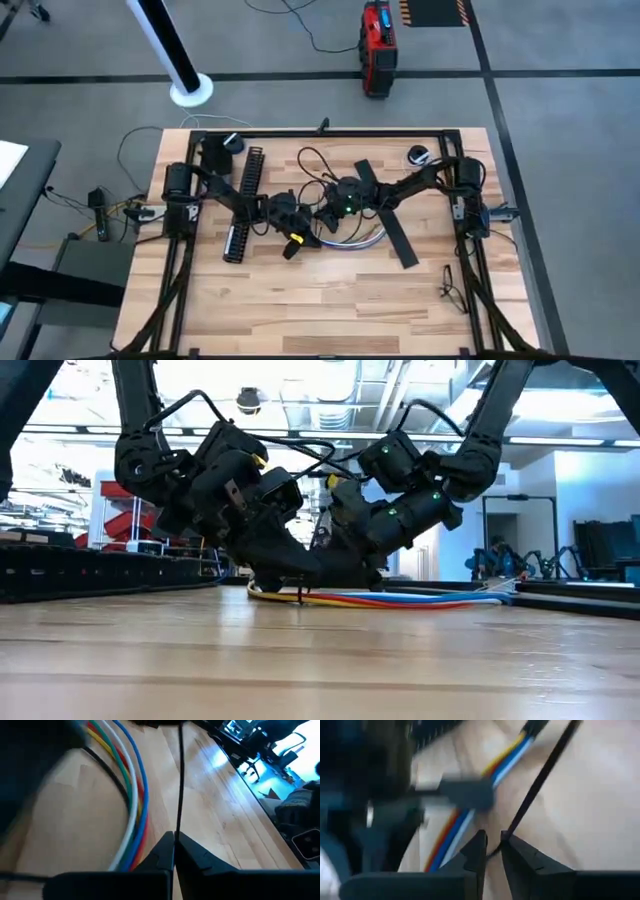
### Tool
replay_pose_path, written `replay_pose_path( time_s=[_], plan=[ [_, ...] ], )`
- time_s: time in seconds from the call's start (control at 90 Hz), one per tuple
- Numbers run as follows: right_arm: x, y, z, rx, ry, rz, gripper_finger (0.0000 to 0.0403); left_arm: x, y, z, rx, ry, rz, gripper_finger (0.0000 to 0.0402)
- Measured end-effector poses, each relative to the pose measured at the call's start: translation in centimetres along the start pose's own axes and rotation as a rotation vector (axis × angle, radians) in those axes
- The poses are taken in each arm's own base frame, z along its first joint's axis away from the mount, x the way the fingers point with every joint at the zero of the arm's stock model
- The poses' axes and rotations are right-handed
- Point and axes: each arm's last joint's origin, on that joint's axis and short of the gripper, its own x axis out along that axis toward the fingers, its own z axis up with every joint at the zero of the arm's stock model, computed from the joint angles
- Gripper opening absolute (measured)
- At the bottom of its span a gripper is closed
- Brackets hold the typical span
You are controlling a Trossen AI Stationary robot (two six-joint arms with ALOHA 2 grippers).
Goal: Ziptie cables
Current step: Wrap the black zip tie on the cable
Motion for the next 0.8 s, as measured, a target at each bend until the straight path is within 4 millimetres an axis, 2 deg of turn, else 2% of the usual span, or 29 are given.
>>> replay_pose_path(
  time_s=[0.2,0.8],
  plan=[
    [-0.4,1.0,0.0,-0.09,-0.014,-0.061,0.0005,-0.1,0.1,0.1,-0.002,-0.005,0.007,0.0],
    [0.3,4.5,-1.9,-0.433,-0.095,-0.339,0.0,-0.1,0.1,0.3,-0.046,-0.028,0.0,0.0]
  ],
)
